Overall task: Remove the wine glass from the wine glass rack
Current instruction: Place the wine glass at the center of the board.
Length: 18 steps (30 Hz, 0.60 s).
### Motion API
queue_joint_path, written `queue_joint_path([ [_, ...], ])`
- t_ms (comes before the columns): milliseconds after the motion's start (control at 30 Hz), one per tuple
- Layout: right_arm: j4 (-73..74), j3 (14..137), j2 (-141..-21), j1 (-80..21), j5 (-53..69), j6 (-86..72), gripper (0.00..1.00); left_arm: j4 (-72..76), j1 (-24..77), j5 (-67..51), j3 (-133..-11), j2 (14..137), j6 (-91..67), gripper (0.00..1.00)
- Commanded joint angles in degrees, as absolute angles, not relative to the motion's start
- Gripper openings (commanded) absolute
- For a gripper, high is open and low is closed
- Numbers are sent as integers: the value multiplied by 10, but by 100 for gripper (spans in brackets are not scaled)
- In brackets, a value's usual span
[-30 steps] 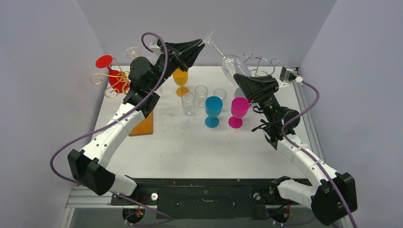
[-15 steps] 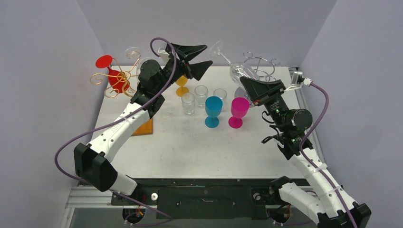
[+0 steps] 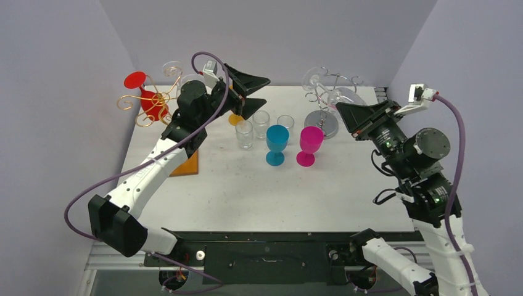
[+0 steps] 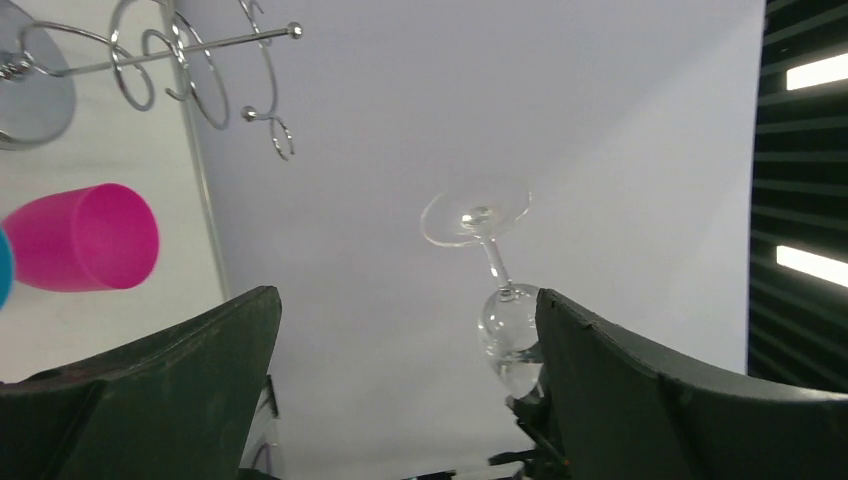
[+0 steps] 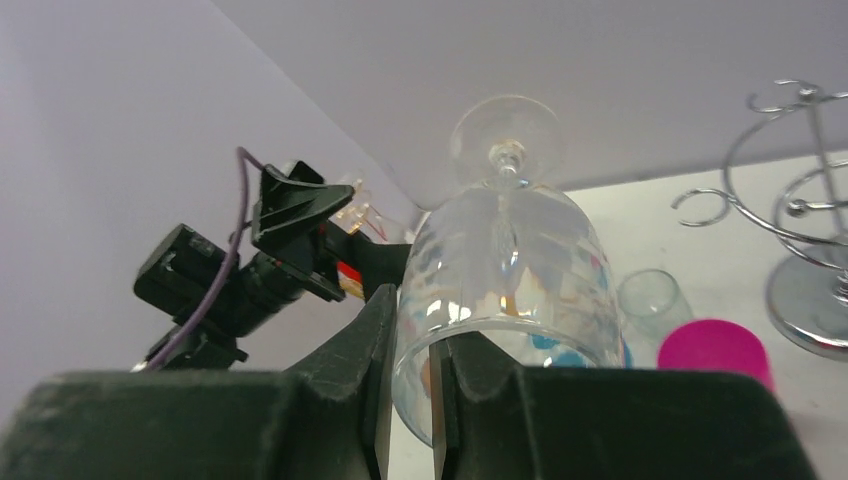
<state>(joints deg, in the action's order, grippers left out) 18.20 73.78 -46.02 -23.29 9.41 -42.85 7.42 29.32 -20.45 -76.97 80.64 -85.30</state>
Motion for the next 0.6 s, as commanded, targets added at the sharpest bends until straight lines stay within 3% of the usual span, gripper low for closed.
queue_joint_path([
  [0, 424, 875, -486, -232, 25, -371, 0, -5, 289, -217, -797, 764, -719, 96],
  [233, 646, 945, -520, -229, -120, -372, 0, -122, 293, -186, -820, 727, -579, 96],
  [400, 655, 865, -533, -204, -134, -381, 0, -197, 296, -168, -836, 702, -491, 96],
  [567, 596, 773, -570, -128, -68, -372, 0, -240, 300, -158, -833, 679, -437, 96],
])
